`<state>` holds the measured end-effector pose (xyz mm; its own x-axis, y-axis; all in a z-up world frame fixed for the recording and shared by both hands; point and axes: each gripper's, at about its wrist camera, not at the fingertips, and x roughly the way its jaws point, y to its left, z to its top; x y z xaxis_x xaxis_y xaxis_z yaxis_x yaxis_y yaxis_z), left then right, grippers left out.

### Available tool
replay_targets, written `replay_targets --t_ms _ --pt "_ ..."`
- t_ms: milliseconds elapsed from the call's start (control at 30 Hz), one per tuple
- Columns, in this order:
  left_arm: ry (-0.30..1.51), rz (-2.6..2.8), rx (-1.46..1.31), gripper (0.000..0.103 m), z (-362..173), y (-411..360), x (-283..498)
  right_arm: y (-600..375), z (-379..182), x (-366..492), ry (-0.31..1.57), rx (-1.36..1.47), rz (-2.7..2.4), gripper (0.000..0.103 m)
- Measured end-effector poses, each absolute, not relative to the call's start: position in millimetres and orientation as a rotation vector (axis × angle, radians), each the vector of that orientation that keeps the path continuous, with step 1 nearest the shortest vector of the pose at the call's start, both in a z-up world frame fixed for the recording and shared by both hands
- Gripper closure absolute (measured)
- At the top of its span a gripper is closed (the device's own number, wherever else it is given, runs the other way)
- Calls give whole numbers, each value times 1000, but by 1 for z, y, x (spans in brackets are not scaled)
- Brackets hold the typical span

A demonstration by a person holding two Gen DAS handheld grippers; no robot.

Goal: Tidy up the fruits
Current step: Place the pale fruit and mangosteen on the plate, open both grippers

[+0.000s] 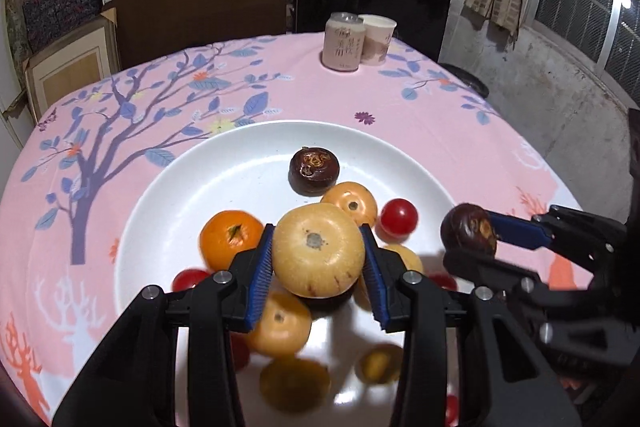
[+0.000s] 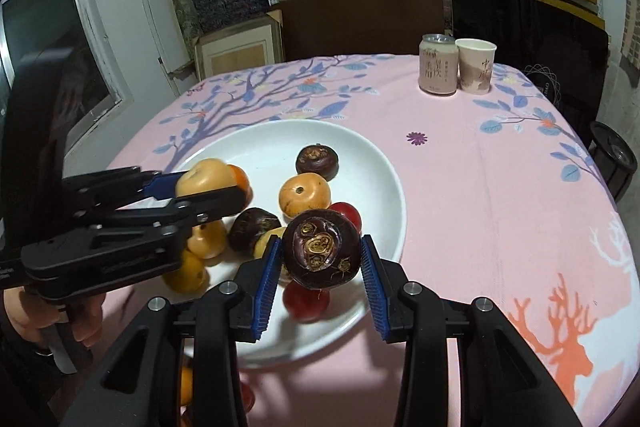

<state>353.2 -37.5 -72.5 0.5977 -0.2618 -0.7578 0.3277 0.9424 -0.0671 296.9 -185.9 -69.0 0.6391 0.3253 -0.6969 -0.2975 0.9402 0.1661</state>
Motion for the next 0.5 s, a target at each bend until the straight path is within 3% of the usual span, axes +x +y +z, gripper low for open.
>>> replay_targets --t_ms 233,400,500 --pt "896 -362 57 59 -89 -42 380 -184 -81 305 816 31 359 62" --pt "862 -347 17 43 -77 -35 376 -181 -72 294 743 2 363 44" --pt "838 -351 -1 38 -65 -26 361 -186 -64 283 698 14 353 44"
